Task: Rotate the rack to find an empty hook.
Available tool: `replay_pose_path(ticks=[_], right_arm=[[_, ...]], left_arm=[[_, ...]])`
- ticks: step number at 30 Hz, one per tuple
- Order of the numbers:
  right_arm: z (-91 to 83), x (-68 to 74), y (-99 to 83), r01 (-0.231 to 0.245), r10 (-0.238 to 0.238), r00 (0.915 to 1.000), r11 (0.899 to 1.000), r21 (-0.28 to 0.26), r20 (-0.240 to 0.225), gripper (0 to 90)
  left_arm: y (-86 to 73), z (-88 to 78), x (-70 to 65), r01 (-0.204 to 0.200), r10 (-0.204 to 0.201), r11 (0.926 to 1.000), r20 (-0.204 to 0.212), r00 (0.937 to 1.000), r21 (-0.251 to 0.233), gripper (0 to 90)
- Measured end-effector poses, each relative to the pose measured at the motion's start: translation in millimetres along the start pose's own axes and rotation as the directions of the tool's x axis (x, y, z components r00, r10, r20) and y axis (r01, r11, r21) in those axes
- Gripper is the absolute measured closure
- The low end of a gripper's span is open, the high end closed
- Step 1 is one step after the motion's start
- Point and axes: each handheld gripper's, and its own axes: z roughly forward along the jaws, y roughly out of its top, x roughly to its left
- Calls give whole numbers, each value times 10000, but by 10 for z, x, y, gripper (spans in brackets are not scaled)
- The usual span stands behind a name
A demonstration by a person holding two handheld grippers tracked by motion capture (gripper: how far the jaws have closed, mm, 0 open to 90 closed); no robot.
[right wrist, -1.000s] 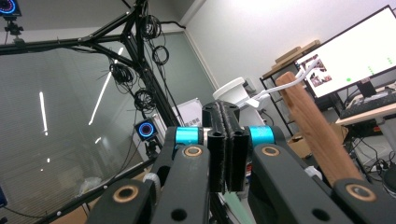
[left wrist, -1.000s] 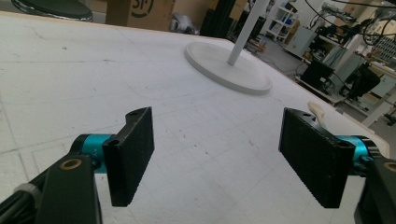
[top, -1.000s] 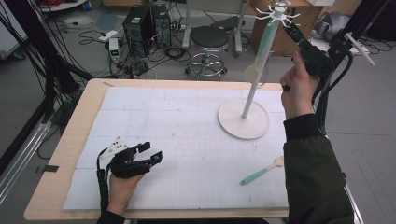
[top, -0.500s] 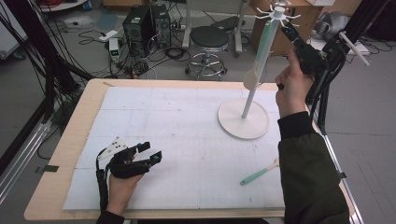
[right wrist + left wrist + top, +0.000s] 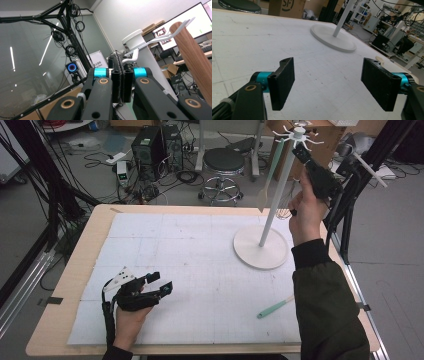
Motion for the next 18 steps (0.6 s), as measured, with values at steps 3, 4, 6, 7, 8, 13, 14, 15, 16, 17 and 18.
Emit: replay_pose_path(ticks=[3,4,6,7,8,13,14,15,16,17,18], right_arm=[[-10,9,-14,117,-117,9999,9999,-8,45,900],[-18,10,-21,190,-190,9998,9998,-23,29,900],[-33,9,-37,216,-216,9998,9998,-31,33,900],[-46,3,-50,196,-196,9998,9998,30,51,900],[-52,-5,-63,220,-220,9997,9998,13,76,900],[-104,-88,-108,147,-147,9995,9999,-15,279,900],[-117,-108,-99,146,-144,9993,9999,-56,359,900],[-128,-113,-86,40,-35,9992,9999,-116,387,900],[-138,-125,-70,67,-57,9992,9997,-244,404,900],[-152,-129,-53,25,-12,9991,9995,-309,419,900],[-165,-134,-35,-7,23,9991,9993,-381,418,900]], left_arm=[[0,0,-5,10,-10,10000,7,10000,-24,276],[-1,2,-9,16,-16,10000,11,10000,-28,276],[-1,5,-18,5,-5,10000,40,10000,6,277],[-1,5,-18,-40,40,10000,36,10000,36,277],[0,4,-22,-42,41,10000,36,10000,61,277],[-2,8,-23,-23,23,10000,2,10000,30,276],[-2,10,-25,-10,10,10000,12,10000,13,277],[-2,12,-26,3,-3,10000,40,10000,16,277],[-2,13,-26,2,-2,10000,32,10000,15,277],[-2,14,-25,-9,9,10000,39,10000,15,277],[-2,15,-26,3,-3,10000,48,10000,18,276]])
